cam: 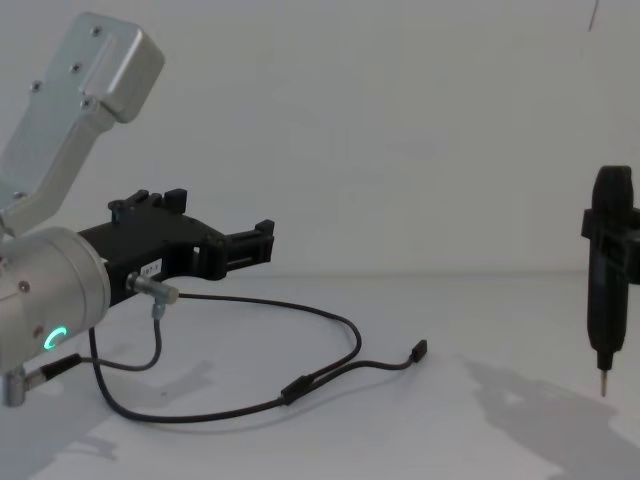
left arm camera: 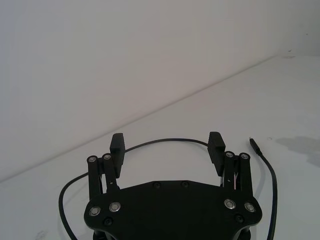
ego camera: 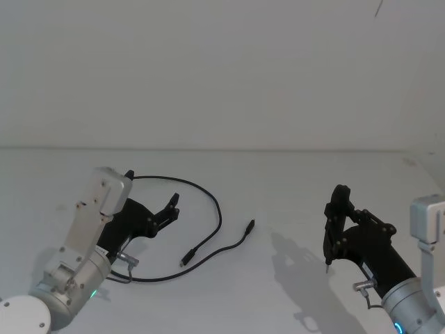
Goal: Pick up the data cable with the one hand.
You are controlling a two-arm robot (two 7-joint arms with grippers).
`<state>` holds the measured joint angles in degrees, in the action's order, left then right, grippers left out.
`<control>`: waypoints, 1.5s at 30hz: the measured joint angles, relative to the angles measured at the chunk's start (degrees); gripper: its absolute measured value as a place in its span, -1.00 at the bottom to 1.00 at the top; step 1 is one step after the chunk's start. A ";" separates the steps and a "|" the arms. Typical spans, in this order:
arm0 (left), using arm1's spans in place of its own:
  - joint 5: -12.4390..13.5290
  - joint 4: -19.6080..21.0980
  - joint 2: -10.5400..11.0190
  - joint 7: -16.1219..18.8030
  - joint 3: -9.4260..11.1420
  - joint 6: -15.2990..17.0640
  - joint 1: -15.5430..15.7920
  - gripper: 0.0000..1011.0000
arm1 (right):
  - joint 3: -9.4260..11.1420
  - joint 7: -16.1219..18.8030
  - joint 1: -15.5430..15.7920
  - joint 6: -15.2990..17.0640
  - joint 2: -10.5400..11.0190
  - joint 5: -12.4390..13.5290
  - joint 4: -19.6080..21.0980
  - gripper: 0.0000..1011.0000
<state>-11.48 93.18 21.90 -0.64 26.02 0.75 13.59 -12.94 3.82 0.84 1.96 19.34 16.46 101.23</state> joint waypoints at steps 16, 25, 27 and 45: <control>0.00 -0.15 -0.06 -0.31 0.00 -0.10 0.25 0.98 | 0.00 0.01 0.00 -0.01 0.00 0.00 0.00 -0.45; -1.31 -1.67 -0.23 -4.31 0.11 -1.05 2.84 0.98 | 0.00 0.01 0.00 -0.01 0.00 0.00 0.00 -0.45; -2.00 -2.13 -0.28 -5.89 0.18 -1.24 3.60 0.98 | 0.00 0.01 0.00 -0.01 0.00 0.00 0.00 -0.45; -10.24 -5.47 -0.76 -19.87 1.17 2.50 8.48 0.98 | 0.00 0.01 0.00 -0.01 0.00 0.00 -0.01 -0.45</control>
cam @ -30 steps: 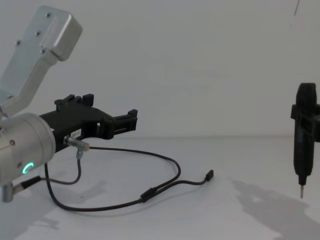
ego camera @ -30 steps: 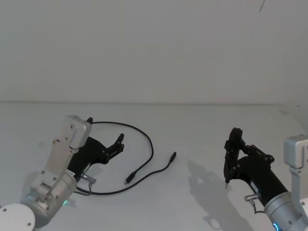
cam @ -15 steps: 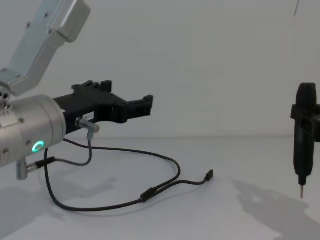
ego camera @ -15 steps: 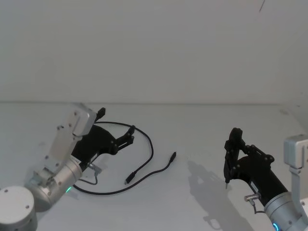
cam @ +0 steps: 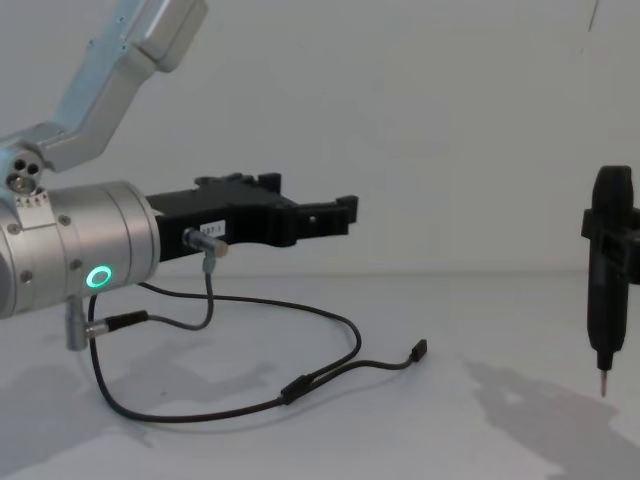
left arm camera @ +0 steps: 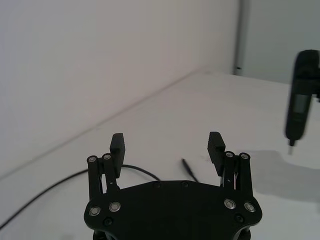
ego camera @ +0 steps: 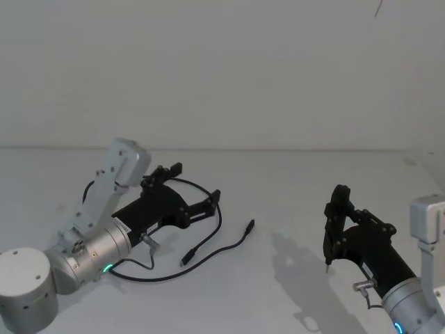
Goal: Pick up the data cable with the one hand.
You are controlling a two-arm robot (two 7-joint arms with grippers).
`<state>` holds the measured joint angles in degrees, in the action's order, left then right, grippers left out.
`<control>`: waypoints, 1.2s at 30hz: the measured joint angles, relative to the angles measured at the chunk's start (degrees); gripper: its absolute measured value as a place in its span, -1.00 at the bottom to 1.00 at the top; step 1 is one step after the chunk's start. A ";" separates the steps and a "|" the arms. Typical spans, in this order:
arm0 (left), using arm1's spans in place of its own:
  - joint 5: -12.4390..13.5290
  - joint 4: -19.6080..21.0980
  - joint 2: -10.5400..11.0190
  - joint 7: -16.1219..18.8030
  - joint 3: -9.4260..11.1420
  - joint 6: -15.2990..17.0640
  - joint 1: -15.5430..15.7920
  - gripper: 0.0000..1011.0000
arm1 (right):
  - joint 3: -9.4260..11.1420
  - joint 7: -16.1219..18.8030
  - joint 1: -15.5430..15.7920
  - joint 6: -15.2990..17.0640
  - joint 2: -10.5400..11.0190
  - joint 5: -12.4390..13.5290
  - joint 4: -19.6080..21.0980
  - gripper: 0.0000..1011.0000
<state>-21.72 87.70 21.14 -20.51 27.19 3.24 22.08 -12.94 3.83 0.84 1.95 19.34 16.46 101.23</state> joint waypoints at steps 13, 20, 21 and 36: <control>-5.76 1.62 2.04 -6.33 0.82 8.89 1.13 0.98 | 0.00 0.00 0.00 0.00 0.00 0.00 0.00 -0.45; -8.16 2.89 4.19 -10.45 2.44 15.57 2.60 0.98 | 0.00 0.00 0.00 0.00 0.00 0.00 0.00 -0.45; -8.44 3.08 4.54 -11.04 2.81 16.66 2.88 0.98 | 0.00 0.00 0.00 0.00 0.00 0.00 0.00 -0.45; -8.54 4.70 6.86 -11.74 4.92 21.93 4.50 0.98 | 0.00 0.00 0.00 0.00 0.00 0.00 0.00 -0.45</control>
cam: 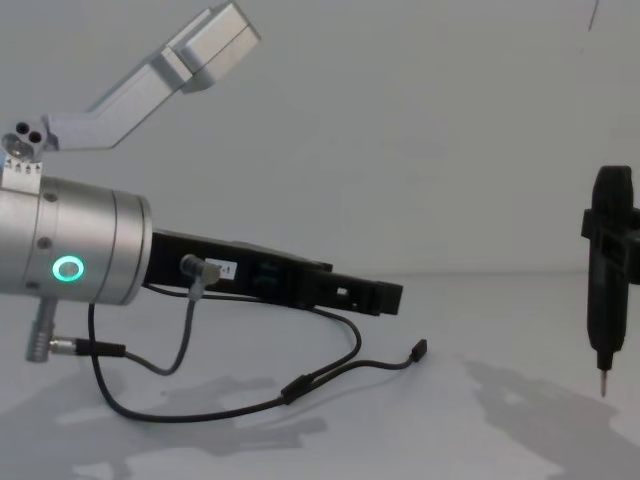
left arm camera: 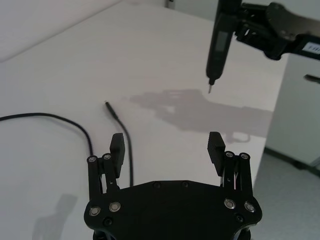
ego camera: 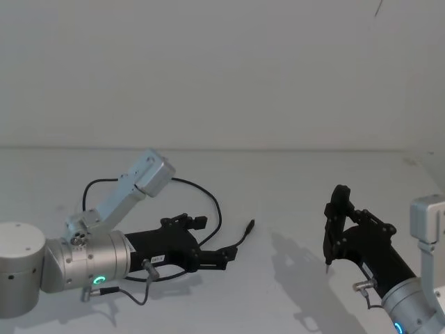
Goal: Pick up the data cable with the one hand.
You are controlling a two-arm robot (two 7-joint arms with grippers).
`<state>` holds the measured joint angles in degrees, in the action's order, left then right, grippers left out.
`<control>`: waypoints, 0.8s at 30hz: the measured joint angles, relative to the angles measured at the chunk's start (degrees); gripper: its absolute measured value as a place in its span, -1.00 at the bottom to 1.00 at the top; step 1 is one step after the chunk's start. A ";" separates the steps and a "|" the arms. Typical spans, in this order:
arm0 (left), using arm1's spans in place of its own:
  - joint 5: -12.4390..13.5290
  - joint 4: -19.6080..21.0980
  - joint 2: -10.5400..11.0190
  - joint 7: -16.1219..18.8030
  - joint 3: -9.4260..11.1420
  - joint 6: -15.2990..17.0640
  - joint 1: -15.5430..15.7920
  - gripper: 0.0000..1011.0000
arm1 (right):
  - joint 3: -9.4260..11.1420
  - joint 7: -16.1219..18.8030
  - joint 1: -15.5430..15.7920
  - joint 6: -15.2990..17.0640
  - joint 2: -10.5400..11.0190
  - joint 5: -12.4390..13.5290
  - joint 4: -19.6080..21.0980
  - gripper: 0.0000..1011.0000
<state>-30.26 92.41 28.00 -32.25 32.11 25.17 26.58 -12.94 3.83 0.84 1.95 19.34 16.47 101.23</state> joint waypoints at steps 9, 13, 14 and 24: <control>2.60 0.54 1.34 2.35 0.62 0.63 1.17 0.98 | 0.00 0.00 0.00 0.00 0.00 0.00 0.00 -0.45; 3.14 0.88 1.92 2.85 0.72 1.19 1.45 0.98 | 0.00 0.00 0.00 -0.01 0.00 0.00 0.00 -0.45; 3.15 0.95 1.99 2.88 0.73 1.30 1.47 0.98 | 0.00 0.00 0.00 0.00 0.00 0.00 0.00 -0.45; 1.99 1.26 2.22 2.43 1.07 2.75 1.26 0.98 | 0.00 0.00 0.00 0.00 0.00 0.00 0.00 -0.45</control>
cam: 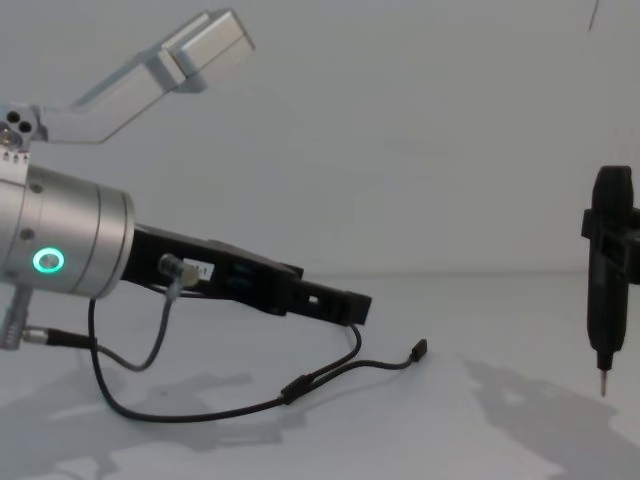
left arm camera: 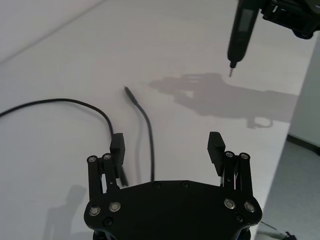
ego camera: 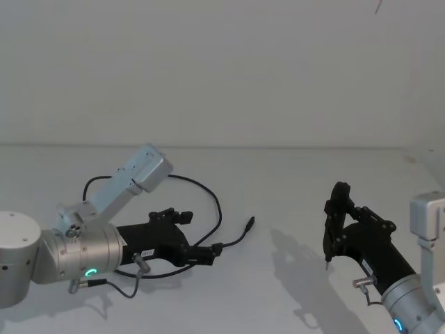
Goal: Pick up the data cable with the one hand.
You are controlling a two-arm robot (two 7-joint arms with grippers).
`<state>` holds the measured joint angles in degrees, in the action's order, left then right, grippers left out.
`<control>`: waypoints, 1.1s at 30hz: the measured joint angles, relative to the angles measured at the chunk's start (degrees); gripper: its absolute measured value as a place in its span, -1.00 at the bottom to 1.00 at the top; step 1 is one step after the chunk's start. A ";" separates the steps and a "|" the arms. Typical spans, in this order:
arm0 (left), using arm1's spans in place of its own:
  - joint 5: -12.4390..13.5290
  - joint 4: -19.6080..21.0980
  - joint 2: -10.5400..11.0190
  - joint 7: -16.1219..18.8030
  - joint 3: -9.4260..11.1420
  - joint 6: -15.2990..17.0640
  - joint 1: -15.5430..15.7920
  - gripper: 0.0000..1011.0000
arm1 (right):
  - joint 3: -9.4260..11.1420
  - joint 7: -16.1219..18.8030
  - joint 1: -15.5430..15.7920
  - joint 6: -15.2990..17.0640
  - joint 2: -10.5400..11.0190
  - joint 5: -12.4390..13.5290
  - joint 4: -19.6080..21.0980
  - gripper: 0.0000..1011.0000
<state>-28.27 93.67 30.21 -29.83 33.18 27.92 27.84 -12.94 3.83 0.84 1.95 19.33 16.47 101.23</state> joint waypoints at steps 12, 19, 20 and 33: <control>-1.57 -0.01 -0.17 -0.40 0.79 1.31 -0.67 0.98 | 0.00 0.00 0.00 0.00 0.00 0.00 0.00 -0.45; -1.76 -0.28 -0.11 -0.31 1.36 1.52 -0.63 0.98 | 0.00 0.00 0.00 0.00 0.00 0.00 0.00 -0.45; -1.76 -0.50 -0.11 -0.31 1.53 1.52 -0.55 0.98 | 0.00 0.00 0.00 0.00 0.00 0.00 0.00 -0.45; -1.38 -3.39 -0.45 -1.01 3.17 0.58 0.90 0.98 | 0.00 0.00 0.00 0.00 0.00 0.00 0.00 -0.45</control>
<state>-29.65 90.28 29.76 -30.83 36.35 28.51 28.75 -12.94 3.83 0.84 1.95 19.34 16.46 101.23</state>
